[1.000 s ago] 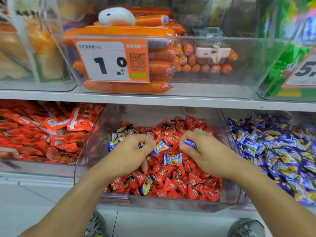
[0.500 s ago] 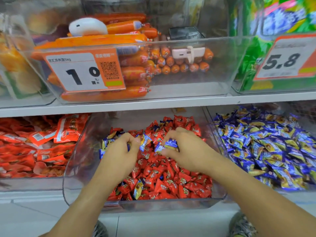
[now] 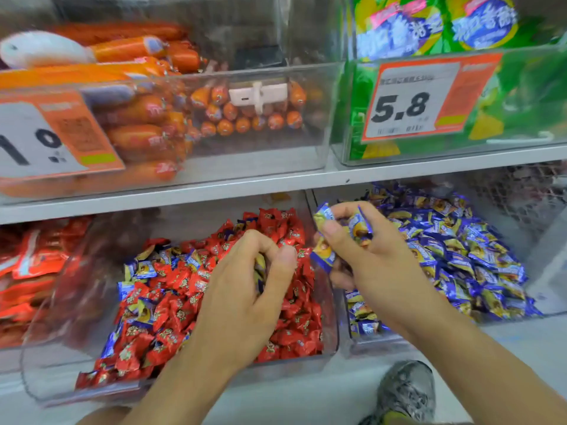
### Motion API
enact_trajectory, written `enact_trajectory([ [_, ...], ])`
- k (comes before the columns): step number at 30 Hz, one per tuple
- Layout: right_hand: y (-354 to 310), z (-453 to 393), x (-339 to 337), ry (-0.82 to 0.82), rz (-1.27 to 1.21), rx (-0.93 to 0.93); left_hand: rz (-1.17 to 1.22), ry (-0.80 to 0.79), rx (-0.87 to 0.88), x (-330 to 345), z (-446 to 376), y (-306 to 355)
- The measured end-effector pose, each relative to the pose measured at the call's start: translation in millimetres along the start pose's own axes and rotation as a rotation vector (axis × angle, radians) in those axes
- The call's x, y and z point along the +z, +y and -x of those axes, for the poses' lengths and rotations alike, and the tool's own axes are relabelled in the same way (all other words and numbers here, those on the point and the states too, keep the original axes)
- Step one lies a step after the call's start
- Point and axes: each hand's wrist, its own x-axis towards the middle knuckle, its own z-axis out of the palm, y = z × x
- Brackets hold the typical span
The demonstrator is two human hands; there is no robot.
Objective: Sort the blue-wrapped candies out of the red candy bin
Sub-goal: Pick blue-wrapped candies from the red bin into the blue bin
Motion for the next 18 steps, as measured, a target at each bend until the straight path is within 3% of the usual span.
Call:
enact_trajectory([
  [3,1.3,-12.0,-49.6,0.164,0.43,-0.051,0.006,-0.062,0.057,27.6,-21.3,24.0],
  [5,2.0,-22.5,-73.1,0.208,0.608,-0.06,-0.075,-0.189,0.109,49.0,-38.0,35.8],
  [9,4.1,-46.3,-88.3,0.303,0.626,-0.022,-0.303,-0.466,0.222,77.4,-62.6,37.1],
  [12,4.5,-54.4,-78.0,0.265,0.464,0.098,-0.398,-0.309,0.241,66.5,-60.7,25.6],
  [15,4.0,-60.6,-60.8,0.176,0.504,0.071,-0.347,-0.12,0.227,30.9,-43.5,-4.3],
  [18,5.5,-66.0,-36.3,0.115,0.641,-0.006,-0.421,-0.17,0.18,-13.5,-24.5,-54.0],
])
